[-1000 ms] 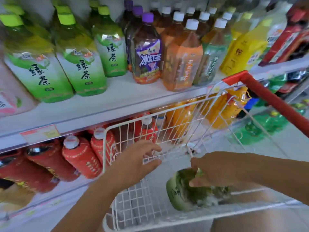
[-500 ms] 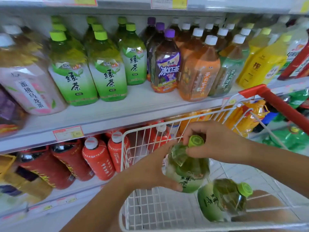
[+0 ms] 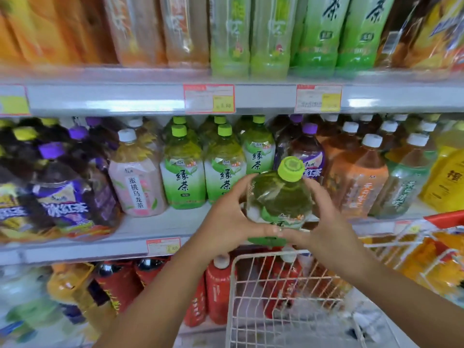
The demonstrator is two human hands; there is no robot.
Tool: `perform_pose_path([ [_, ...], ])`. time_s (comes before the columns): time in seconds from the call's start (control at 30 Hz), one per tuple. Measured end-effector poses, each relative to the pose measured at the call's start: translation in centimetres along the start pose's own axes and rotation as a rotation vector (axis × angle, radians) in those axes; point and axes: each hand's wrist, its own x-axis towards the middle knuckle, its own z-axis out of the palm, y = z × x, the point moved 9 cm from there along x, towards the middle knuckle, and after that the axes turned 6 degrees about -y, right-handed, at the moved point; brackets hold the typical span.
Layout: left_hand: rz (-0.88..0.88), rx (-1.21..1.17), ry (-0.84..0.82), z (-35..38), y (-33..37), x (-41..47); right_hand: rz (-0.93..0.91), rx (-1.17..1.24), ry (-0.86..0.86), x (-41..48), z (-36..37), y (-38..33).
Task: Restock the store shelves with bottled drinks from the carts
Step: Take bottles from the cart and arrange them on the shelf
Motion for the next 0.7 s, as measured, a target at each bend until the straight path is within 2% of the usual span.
perform_pose_path([
  [0.1,0.000,0.061,0.027,-1.5,0.2,2.1,-0.050,0.061,0.066,3.1,-0.2,0.0],
  [0.2,-0.034,0.213,0.065,-2.9,-0.8,2.8,-0.026,0.156,0.089,5.5,0.0,2.1],
  [0.37,-0.070,0.521,0.104,-6.0,-5.6,-0.1,0.109,0.004,0.088,7.7,-0.3,5.7],
  [0.47,-0.111,0.642,0.109,-7.2,-8.6,-1.8,0.151,0.030,0.128,8.3,-0.2,7.2],
  [0.53,-0.105,0.679,0.147,-7.8,-10.0,-2.6,0.109,0.070,0.141,8.7,0.2,7.4],
  [0.6,-0.091,0.695,0.186,-8.3,-10.7,-3.1,0.062,0.149,0.198,8.9,0.6,7.4],
  [0.7,-0.067,0.686,0.225,-8.5,-11.0,-3.4,0.091,-0.031,0.377,8.3,0.3,7.8],
])
